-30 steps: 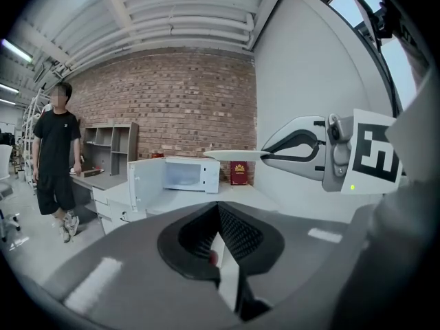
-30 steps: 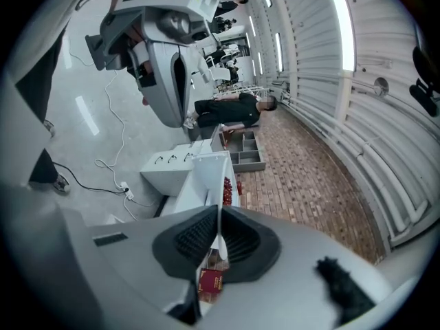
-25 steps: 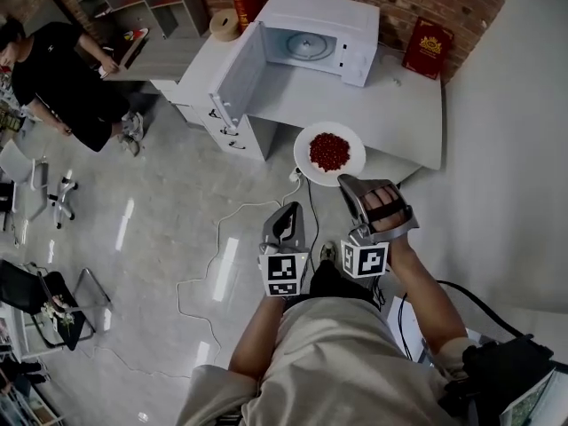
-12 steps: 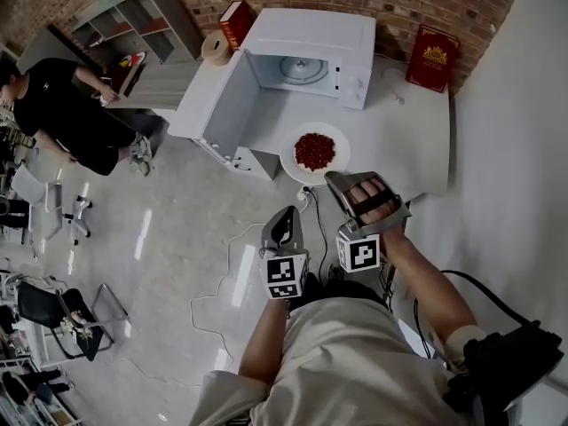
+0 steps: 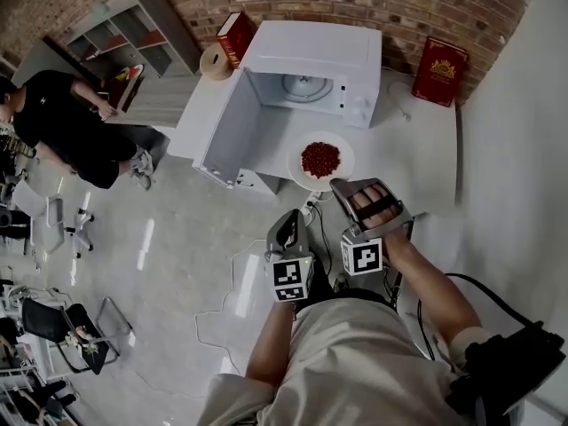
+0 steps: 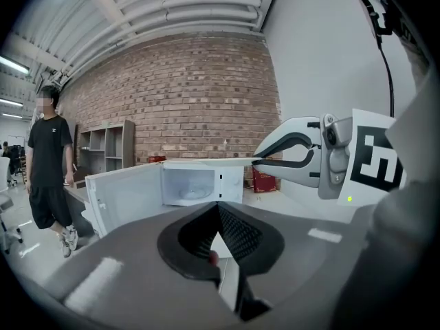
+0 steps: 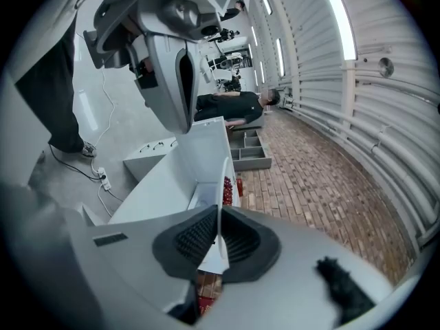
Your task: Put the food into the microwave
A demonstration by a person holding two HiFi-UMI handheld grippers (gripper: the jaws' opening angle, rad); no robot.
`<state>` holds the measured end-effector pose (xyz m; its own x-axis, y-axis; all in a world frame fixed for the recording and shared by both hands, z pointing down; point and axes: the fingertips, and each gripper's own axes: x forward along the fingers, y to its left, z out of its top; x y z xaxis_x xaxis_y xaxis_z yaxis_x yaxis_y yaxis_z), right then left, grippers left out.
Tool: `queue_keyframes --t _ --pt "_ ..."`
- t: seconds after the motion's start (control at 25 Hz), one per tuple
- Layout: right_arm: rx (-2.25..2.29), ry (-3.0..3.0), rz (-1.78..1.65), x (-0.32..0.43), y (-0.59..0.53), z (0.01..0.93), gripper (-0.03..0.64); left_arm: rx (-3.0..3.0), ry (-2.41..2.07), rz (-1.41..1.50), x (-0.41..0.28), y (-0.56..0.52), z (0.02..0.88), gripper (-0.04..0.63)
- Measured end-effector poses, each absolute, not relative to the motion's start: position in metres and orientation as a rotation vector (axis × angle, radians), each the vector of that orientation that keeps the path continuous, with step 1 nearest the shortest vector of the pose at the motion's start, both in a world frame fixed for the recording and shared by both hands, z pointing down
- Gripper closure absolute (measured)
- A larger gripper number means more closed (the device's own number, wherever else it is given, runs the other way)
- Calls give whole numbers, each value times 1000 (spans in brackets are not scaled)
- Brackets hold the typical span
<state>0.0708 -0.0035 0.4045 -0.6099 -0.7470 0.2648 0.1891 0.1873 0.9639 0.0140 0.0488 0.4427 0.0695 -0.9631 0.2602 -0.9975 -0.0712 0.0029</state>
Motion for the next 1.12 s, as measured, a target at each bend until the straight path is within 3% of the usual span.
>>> queue_keyframes --t 1.12 --pt "630 -1620 -1304 -16 -184 475 595 2290 -1834 330 -72 -109 492 589"
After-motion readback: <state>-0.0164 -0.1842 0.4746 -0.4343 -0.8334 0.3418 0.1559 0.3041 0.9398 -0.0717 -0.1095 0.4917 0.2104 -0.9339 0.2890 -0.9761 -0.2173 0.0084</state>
